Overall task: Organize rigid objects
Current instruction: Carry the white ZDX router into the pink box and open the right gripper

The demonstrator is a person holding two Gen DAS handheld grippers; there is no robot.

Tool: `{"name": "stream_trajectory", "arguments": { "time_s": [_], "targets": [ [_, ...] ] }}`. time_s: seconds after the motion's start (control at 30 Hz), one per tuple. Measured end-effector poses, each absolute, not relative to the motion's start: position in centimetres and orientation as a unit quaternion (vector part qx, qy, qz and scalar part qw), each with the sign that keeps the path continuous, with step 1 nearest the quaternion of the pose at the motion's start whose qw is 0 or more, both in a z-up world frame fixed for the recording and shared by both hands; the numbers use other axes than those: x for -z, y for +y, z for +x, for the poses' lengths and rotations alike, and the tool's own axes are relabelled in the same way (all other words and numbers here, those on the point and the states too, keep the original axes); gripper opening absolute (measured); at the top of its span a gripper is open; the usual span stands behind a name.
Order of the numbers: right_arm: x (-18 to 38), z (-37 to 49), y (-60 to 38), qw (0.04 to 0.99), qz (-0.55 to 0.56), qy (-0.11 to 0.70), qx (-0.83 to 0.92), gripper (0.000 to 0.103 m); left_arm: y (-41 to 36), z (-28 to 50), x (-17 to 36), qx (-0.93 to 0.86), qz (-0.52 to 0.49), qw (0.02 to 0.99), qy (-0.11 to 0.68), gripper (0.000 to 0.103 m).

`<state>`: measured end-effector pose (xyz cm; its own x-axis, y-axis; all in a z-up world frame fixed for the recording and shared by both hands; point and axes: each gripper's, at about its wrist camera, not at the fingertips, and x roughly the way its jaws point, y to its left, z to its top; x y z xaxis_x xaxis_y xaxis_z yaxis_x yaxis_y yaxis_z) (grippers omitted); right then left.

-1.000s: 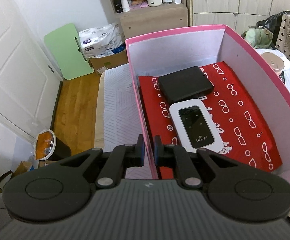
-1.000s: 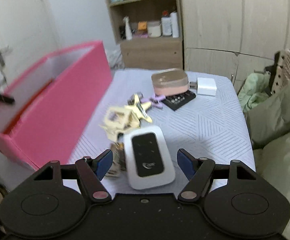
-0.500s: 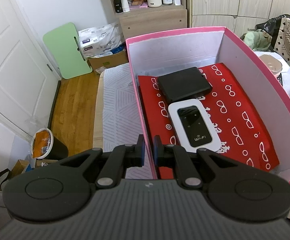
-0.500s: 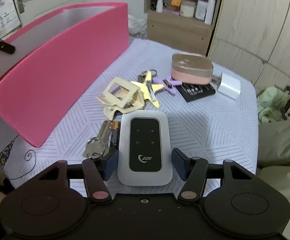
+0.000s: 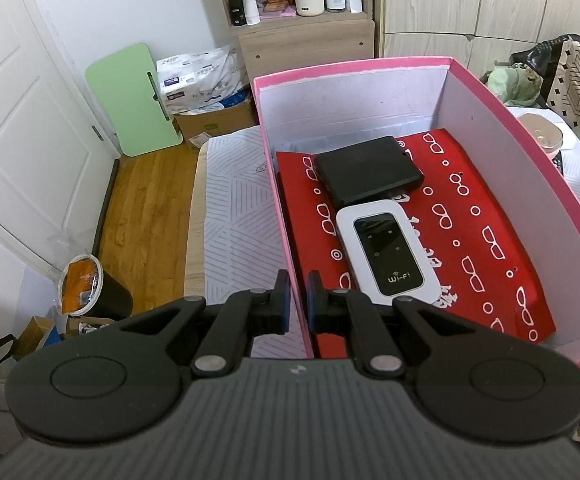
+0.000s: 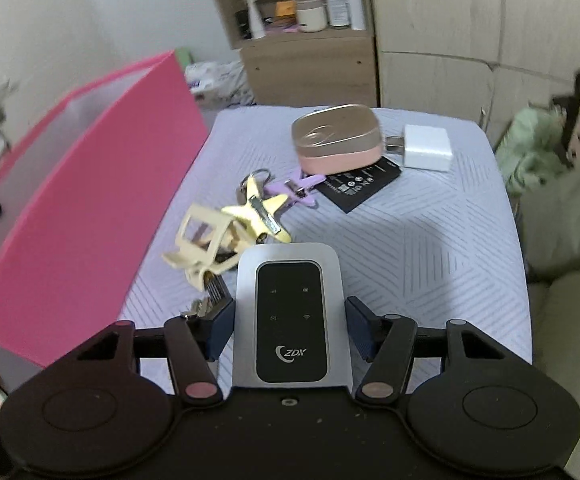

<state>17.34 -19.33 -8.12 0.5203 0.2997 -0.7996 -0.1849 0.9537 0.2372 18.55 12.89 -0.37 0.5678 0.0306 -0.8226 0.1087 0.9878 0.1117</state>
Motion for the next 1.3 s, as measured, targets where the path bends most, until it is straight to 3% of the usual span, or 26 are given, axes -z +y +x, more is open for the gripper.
{"name": "stream_trajectory", "arguments": {
  "time_s": [0.23, 0.43, 0.6, 0.9, 1.3],
  "targets": [
    [4.0, 17.6, -19.6, 0.859, 0.150, 0.438, -0.217, 0.065, 13.9, 18.9, 0.2, 0.031, 0.043, 0.881, 0.469, 0.007],
    [-2.8, 18.2, -15.5, 0.850, 0.129, 0.389, -0.331, 0.065, 14.2, 18.9, 0.3, 0.036, 0.034, 0.882, 0.468, 0.008],
    [-4.1, 19.1, -8.8, 0.852, 0.015, 0.380, -0.360, 0.065, 14.2, 18.8, 0.3, 0.037, 0.034, 0.883, 0.467, 0.008],
    [-1.8, 22.4, 2.4, 0.836, -0.267, 0.361, -0.316, 0.065, 14.8, 18.8, 0.3, 0.042, 0.013, 0.883, 0.468, 0.008],
    [2.7, 24.9, 4.9, 0.696, -0.427, 0.415, -0.401, 0.064, 15.2, 18.8, 0.3, 0.050, 0.008, 0.883, 0.466, 0.008]
  ]
}}
